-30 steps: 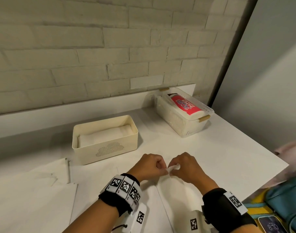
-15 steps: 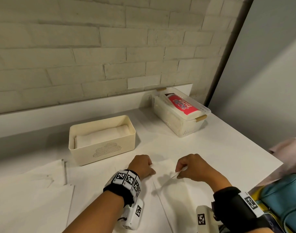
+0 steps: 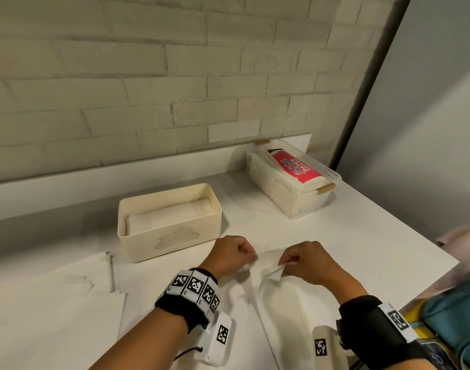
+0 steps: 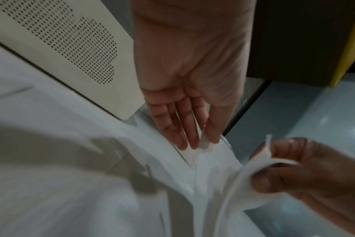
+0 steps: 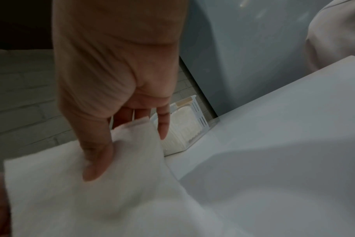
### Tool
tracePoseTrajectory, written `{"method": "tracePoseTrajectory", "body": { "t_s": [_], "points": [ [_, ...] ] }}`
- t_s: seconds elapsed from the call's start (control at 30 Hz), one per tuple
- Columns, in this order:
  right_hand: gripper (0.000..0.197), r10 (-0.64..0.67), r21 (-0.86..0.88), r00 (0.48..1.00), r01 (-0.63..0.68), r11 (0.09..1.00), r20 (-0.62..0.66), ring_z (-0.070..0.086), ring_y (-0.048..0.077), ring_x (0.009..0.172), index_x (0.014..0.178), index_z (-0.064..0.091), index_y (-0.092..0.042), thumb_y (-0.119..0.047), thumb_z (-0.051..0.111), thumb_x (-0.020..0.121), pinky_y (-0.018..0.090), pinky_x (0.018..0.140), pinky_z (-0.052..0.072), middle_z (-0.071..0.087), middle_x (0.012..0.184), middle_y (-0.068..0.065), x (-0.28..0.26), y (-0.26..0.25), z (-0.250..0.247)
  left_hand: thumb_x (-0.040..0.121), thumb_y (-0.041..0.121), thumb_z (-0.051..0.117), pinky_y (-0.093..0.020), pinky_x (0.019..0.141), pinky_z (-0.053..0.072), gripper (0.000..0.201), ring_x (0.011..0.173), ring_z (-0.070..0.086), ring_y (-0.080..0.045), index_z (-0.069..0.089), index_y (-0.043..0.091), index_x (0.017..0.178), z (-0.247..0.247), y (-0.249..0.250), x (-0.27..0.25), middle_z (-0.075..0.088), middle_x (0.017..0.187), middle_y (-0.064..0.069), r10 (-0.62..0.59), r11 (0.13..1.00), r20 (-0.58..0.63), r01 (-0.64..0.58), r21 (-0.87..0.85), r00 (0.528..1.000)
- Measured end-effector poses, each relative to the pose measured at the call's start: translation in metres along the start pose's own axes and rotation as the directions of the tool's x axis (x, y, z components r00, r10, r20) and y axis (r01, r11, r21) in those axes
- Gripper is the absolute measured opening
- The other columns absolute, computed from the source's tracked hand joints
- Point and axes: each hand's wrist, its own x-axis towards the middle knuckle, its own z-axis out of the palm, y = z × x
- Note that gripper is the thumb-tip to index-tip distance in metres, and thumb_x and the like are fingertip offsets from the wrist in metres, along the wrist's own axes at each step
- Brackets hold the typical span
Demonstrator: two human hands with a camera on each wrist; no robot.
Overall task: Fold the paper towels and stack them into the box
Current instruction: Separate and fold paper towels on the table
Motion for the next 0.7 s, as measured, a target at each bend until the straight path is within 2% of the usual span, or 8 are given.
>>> {"method": "tracePoseTrajectory", "body": {
  "t_s": [0.1,0.17,0.27,0.43,0.47,0.57,0.63,0.7],
  "points": [
    [0.018,-0.024,-0.006,0.997,0.024,1.000,-0.071,0.057,0.011,0.073,0.086,0.074,-0.016,-0.020,0.080,0.070,0.010,0.059,0.042,0.063,0.077,-0.006,0.004,-0.003,-0.001,0.079,0.011,0.072,-0.024,0.069,0.051,0.015,0.062,0.057,-0.010,0.062,0.018,0.071,0.002,0.011,-0.005,0.064,0.067,0.002,-0.046,0.965,0.114,0.073,-0.250,0.992],
    [0.018,-0.038,-0.004,0.995,0.038,0.999,-0.090,0.059,0.013,0.073,0.086,0.074,-0.017,-0.022,0.080,0.070,0.012,0.058,0.042,0.064,0.077,-0.005,0.006,-0.005,-0.001,0.081,0.009,0.071,-0.021,0.064,0.051,0.016,0.059,0.057,-0.009,0.060,0.017,0.071,0.005,0.015,-0.007,0.061,0.061,0.004,-0.052,0.940,0.163,0.103,-0.324,0.985],
    [0.018,-0.072,-0.032,0.990,0.069,0.997,-0.117,0.056,0.007,0.069,0.088,0.073,-0.020,-0.022,0.080,0.070,0.008,0.057,0.040,0.063,0.075,-0.009,0.006,-0.007,-0.003,0.082,0.014,0.070,-0.018,0.058,0.048,0.016,0.058,0.055,-0.009,0.059,0.018,0.072,0.009,0.021,-0.009,0.060,0.061,0.004,-0.046,0.920,0.193,0.116,-0.373,0.980],
    [0.039,-0.090,0.012,0.989,0.092,0.996,-0.118,0.055,0.007,0.067,0.100,0.058,-0.038,-0.018,0.077,0.073,0.008,0.059,0.042,0.059,0.071,-0.014,0.002,-0.009,-0.005,0.083,0.014,0.069,-0.023,0.064,0.051,0.012,0.059,0.057,-0.011,0.059,0.016,0.076,0.011,0.024,-0.009,0.061,0.066,-0.001,-0.052,0.908,0.214,0.135,-0.397,0.975],
    [0.037,-0.099,-0.016,0.989,0.098,0.995,-0.105,0.054,0.006,0.068,0.102,0.061,-0.038,-0.019,0.076,0.074,0.007,0.060,0.042,0.059,0.073,-0.013,0.002,-0.009,-0.006,0.083,0.015,0.069,-0.025,0.066,0.051,0.011,0.059,0.057,-0.011,0.060,0.016,0.078,0.010,0.025,-0.010,0.062,0.067,-0.001,-0.045,0.908,0.220,0.131,-0.397,0.975],
    [0.018,-0.148,-0.150,0.985,0.135,0.980,-0.084,0.051,0.004,0.068,0.097,0.073,-0.019,-0.014,0.069,0.079,0.008,0.062,0.036,0.056,0.072,-0.016,0.000,-0.009,-0.009,0.088,0.026,0.064,-0.024,0.067,0.052,0.014,0.063,0.061,-0.013,0.060,0.015,0.080,0.007,0.030,-0.012,0.066,0.075,-0.003,-0.028,0.885,0.252,0.141,-0.444,0.967],
    [0.019,-0.164,-0.185,0.984,0.148,0.972,-0.074,0.047,0.001,0.067,0.094,0.074,-0.016,-0.007,0.064,0.080,0.005,0.062,0.035,0.048,0.069,-0.021,0.000,-0.008,-0.011,0.092,0.034,0.056,-0.025,0.067,0.051,0.023,0.068,0.063,-0.015,0.059,0.016,0.079,0.005,0.028,-0.009,0.069,0.084,-0.004,-0.046,0.907,0.223,0.134,-0.400,0.974],
    [0.021,-0.171,-0.189,0.982,0.153,0.970,-0.082,0.044,0.002,0.073,0.092,0.075,-0.018,-0.006,0.065,0.079,0.002,0.064,0.034,0.044,0.072,-0.022,-0.002,-0.006,-0.012,0.093,0.038,0.052,-0.030,0.075,0.050,0.026,0.078,0.063,-0.017,0.060,0.017,0.080,0.005,0.018,0.000,0.070,0.093,-0.003,-0.064,0.987,0.075,0.075,-0.143,0.995]
  ]
}}
